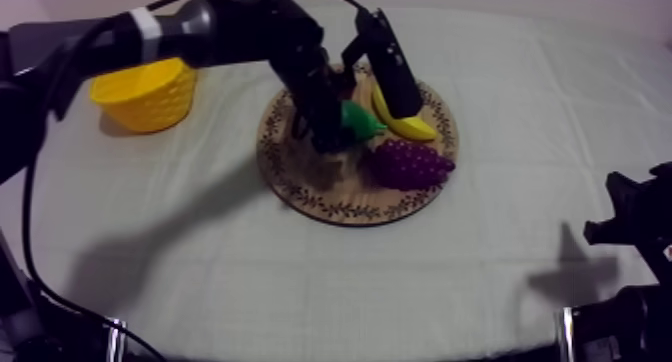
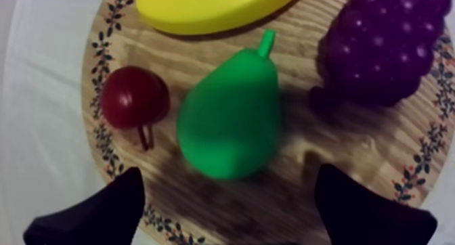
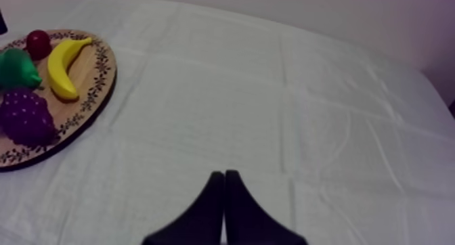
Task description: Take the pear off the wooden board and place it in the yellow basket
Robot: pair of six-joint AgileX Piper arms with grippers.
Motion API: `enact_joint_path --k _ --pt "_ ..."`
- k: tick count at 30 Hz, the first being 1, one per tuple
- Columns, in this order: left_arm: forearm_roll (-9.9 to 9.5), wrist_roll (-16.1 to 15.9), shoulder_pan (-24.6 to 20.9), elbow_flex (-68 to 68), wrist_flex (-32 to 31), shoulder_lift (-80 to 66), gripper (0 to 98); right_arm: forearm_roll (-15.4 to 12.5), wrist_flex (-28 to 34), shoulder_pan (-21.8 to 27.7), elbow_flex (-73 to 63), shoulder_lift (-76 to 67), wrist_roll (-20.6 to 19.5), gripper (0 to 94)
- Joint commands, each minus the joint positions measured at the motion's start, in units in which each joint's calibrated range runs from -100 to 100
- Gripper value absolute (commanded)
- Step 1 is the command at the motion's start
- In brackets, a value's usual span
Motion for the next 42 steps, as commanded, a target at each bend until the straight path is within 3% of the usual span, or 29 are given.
enact_joint_path --k 1,10,14,18,25,33,37,42 --pt "0.19 -0.17 -0.11 -5.8 2.16 4.11 91.3 0.0 -0.04 -0.01 0.04 -0.02 -0.01 0.3" --pt "0.19 -0.06 0.07 -16.52 8.11 12.11 80.2 0.0 -0.04 -0.01 0.04 -0.02 -0.01 0.3" --pt "-1.28 2.37 0.37 -18.35 8.84 14.41 66.8 0.0 -0.04 -0.01 0.04 -0.02 -0.01 0.3" --pt "-2.43 3.98 0.35 -18.8 9.44 15.58 60.3 0.0 -0.04 -0.01 0.04 -0.02 -0.01 0.3" --pt "-4.96 5.89 0.11 -18.95 12.46 12.24 57.0 0.0 -0.04 -0.01 0.04 -0.02 -0.01 0.3" --pt "-10.34 7.6 -0.75 -18.86 20.77 -2.19 55.9 0.0 -0.04 -0.01 0.04 -0.02 -0.01 0.3" --pt "-12.26 7.57 -3.3 -18.74 23.04 -10.91 56.3 0.0 -0.04 -0.01 0.04 -0.02 -0.01 0.3" --pt "-12.97 6.59 -9.09 -17.43 22.87 -18.01 56.8 0.0 -0.04 -0.01 0.04 -0.02 -0.01 0.3"
